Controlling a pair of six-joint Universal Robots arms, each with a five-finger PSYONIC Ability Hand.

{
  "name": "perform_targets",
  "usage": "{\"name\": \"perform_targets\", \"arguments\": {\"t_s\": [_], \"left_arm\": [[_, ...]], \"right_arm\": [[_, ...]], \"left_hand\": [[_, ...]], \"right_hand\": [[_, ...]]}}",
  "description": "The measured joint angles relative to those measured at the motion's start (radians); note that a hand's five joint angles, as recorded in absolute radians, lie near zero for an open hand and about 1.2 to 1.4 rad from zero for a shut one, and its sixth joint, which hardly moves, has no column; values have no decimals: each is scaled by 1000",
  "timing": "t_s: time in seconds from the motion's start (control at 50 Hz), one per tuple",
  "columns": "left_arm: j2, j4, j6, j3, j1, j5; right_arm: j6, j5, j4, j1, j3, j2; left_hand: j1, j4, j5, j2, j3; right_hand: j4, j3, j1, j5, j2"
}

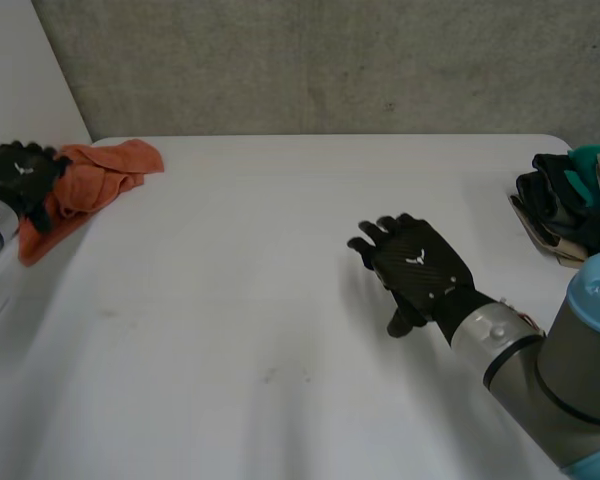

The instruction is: Fold the laundry.

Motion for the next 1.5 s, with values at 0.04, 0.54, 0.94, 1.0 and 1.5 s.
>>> {"name": "perform_targets", "arguments": {"t_s": [0.04,0.54,0.94,1.0,1.5], "left_arm": [[-62,5,28,56,9,10],[-471,22,27,545,23,72],[-192,351,-29,233,-109,18],[-99,373,-70,144,-153,12],[339,335,-613,-492,-915,-8]], "right_arm": [[-2,4,0,-4,13,0],[-1,-5,-2,-14,45,2],[-1,12,-2,-14,37,16],[0,14,-2,-15,35,14],[11,206,-1,-146,-40,-12]], "left_hand": [[0,0,0,0,0],[432,422,415,423,427],[909,953,920,953,950],[909,953,920,954,950],[-14,-15,-22,-9,-2]], "right_hand": [[0,0,0,0,0],[0,0,0,0,0],[0,0,0,0,0],[0,0,0,0,0],[0,0,0,0,0]]}}
